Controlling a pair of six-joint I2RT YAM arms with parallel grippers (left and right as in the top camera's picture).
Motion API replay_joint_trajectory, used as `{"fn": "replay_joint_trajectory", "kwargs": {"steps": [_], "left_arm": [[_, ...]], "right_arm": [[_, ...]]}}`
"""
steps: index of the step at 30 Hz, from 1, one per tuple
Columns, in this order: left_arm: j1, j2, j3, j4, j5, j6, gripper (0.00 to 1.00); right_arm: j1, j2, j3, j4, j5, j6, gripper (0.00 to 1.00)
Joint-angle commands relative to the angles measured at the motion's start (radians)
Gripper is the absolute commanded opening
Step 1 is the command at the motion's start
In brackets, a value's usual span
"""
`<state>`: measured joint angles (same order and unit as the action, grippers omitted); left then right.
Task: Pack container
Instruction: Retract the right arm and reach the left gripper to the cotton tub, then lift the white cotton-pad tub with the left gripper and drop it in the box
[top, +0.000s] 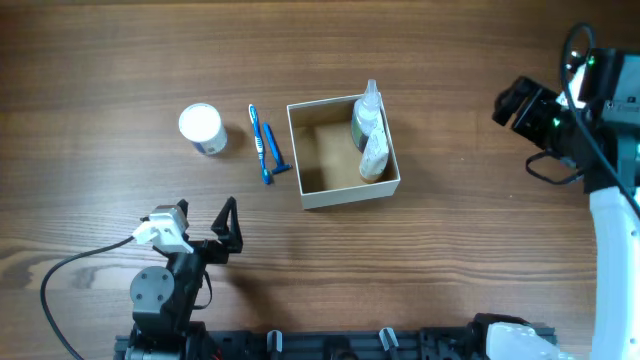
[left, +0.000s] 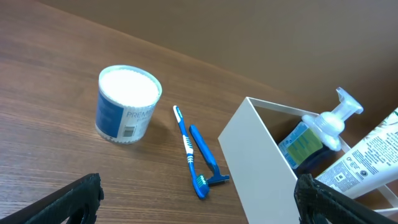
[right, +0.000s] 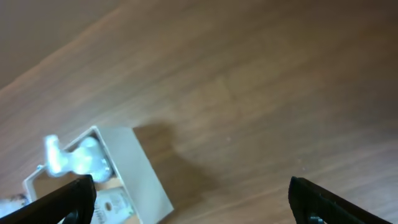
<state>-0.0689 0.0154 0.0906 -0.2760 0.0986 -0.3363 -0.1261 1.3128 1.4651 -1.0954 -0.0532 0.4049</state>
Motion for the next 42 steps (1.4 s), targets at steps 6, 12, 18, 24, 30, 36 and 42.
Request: {"fn": "replay_joint_trajectory", "kwargs": {"steps": [6, 12, 18, 24, 30, 36, 42], "left_arm": [[0.008, -0.007, 0.000, 0.104, 0.017, -0.017, 1.00], [0.008, 0.283, 0.364, -0.187, -0.120, -0.024, 1.00], [0.064, 1.124, 1.051, -0.468, -0.164, 0.044, 1.00], [0.095, 1.600, 1.239, -0.468, -0.084, 0.041, 1.00], [0.089, 1.723, 1.238, -0.385, -0.079, 0.044, 1.00], [0.076, 1.827, 1.238, -0.361, -0.114, 0.063, 1.00], [0.072, 1.883, 1.238, -0.353, -0.122, 0.072, 0.99]], "right_arm": [[-0.007, 0.039, 0.008, -0.017, -0.034, 0.015, 1.00], [-0.007, 0.039, 0.008, -0.016, -0.034, 0.017, 1.00], [-0.007, 0.039, 0.008, -0.016, -0.034, 0.016, 1.00], [-0.007, 0.039, 0.008, -0.016, -0.034, 0.017, 1.00], [-0.007, 0.039, 0.008, -0.016, -0.034, 0.016, 1.00], [-0.007, 0.039, 0.008, -0.016, -0.034, 0.016, 1.00], [-0.007, 0.039, 0.008, -0.016, -0.034, 0.017, 1.00]]}}
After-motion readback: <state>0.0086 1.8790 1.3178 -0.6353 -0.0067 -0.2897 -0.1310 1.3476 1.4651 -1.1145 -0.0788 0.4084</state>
